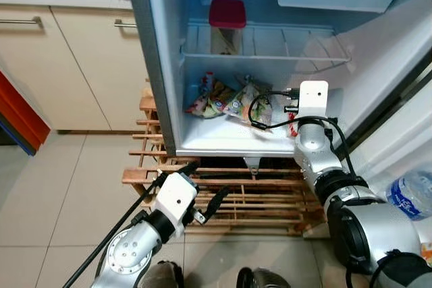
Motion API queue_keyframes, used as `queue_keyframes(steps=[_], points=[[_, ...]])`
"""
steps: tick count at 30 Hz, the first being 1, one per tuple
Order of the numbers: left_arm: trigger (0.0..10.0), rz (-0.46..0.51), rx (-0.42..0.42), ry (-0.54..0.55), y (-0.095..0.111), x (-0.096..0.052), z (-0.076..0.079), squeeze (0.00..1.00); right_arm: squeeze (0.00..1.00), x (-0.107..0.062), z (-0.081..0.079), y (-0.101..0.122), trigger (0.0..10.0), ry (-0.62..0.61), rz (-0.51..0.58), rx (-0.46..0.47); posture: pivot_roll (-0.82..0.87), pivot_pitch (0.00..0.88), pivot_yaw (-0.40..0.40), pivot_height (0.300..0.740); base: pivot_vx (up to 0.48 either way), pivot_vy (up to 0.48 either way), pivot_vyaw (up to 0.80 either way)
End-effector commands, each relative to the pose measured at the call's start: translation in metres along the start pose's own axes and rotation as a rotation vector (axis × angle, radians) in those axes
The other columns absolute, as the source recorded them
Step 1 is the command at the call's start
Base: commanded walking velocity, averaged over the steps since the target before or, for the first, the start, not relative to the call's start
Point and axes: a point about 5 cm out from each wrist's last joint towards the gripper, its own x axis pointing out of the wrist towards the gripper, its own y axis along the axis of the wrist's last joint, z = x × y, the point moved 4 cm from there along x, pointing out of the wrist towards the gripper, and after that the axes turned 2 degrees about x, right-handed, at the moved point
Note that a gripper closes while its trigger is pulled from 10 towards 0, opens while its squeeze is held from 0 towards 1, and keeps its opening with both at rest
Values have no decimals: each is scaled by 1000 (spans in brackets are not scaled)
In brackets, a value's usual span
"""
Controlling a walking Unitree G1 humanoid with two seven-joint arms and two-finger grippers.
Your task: Restocking fridge
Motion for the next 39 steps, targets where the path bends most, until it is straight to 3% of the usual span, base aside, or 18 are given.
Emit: queue_keyframes(steps=[1, 13, 19, 20, 21, 22, 28, 39], points=[[10000, -17, 0, 0, -1, -3, 3, 0, 0, 4, 3, 9, 0, -10, 29, -11, 177, 211, -48, 740, 0, 0, 0], [10000, -45, 8, 5, 1, -11, 5, 0, 0, 6, 2, 10, 0, -7, -17, 196, 208, 231, -51, 740, 0, 0, 0], [10000, -49, 13, 8, 2, -13, 6, 0, 0, 5, -11, 19, 0, 84, 24, 209, 211, 240, -49, 740, 0, 0, 0], [10000, -51, 14, 9, 2, -14, 6, 0, 329, 5, -14, 22, 0, 109, 36, 203, 212, 242, -48, 740, 0, 0, 0], [10000, -53, 15, 9, 2, -14, 6, 0, 1000, 5, -19, 25, 2863, 145, 53, 198, 212, 243, -48, 740, 0, 0, 0], [10000, -55, 16, 9, 2, -14, 6, 0, 1000, 4, -23, 29, 10000, 179, 71, 188, 211, 243, -50, 740, 0, 0, 0], [10000, -54, 19, 14, 2, -12, 6, 0, 1000, 1, -32, 34, 10000, 246, 106, 146, 205, 244, -54, 740, 0, 0, 0], [10000, -38, 35, 8, 4, -4, 7, 0, 1000, 5, -13, 26, 10000, 171, 91, 139, 176, 219, -68, 740, 0, 0, 0]])
